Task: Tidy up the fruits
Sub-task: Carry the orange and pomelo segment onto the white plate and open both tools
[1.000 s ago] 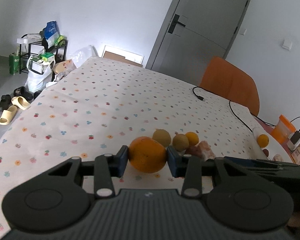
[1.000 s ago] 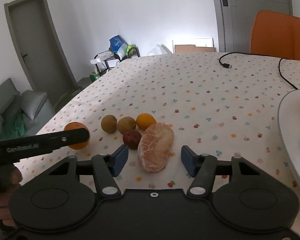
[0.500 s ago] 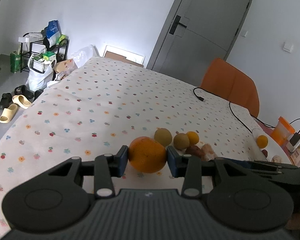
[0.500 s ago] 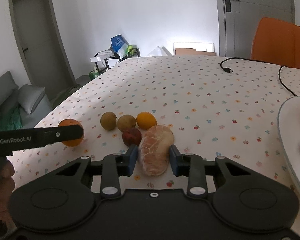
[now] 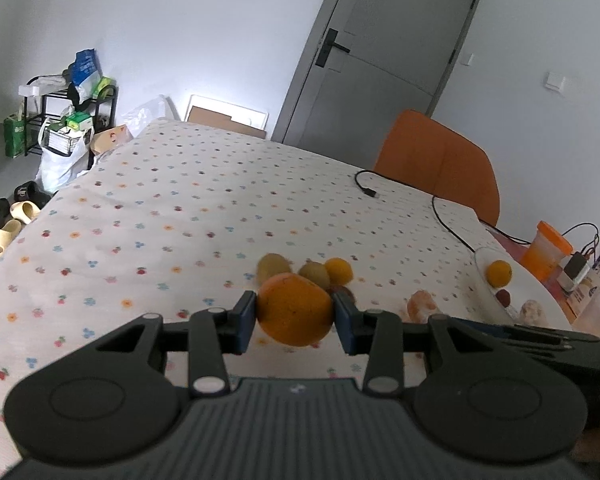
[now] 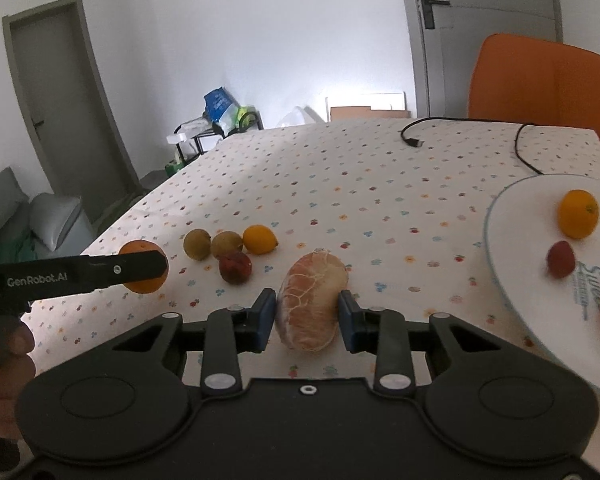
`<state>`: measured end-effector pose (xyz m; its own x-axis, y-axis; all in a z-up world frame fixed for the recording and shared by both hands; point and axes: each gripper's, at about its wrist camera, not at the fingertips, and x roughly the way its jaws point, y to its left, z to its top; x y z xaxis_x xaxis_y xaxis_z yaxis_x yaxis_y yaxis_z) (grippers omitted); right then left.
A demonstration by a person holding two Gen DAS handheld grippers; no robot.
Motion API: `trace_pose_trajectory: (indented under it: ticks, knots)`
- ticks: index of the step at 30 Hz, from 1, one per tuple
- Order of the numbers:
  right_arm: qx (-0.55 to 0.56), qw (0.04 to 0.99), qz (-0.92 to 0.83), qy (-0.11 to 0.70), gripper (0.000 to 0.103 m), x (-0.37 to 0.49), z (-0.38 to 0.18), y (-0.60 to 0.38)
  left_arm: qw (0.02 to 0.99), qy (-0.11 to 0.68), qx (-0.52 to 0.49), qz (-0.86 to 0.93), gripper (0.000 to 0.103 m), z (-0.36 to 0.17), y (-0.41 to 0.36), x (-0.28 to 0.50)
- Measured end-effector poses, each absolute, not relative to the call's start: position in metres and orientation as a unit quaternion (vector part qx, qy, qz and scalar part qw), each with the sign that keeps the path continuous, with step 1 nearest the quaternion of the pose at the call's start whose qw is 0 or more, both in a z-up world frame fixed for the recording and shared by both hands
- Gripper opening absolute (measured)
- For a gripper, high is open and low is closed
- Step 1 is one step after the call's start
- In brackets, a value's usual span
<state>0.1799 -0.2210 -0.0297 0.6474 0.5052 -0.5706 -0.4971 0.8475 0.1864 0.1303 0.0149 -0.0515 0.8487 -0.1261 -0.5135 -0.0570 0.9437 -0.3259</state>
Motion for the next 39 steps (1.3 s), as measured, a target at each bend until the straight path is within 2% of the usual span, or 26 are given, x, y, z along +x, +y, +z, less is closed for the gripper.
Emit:
trace_pose_trajectory:
  ticks: [39]
  knots:
    - [0.077,0.953,0.138,0.26,0.032,0.168,-0.007,-0.374,0.945,0.28,-0.091,-0.143,0.04,-0.034,-0.122,0.175]
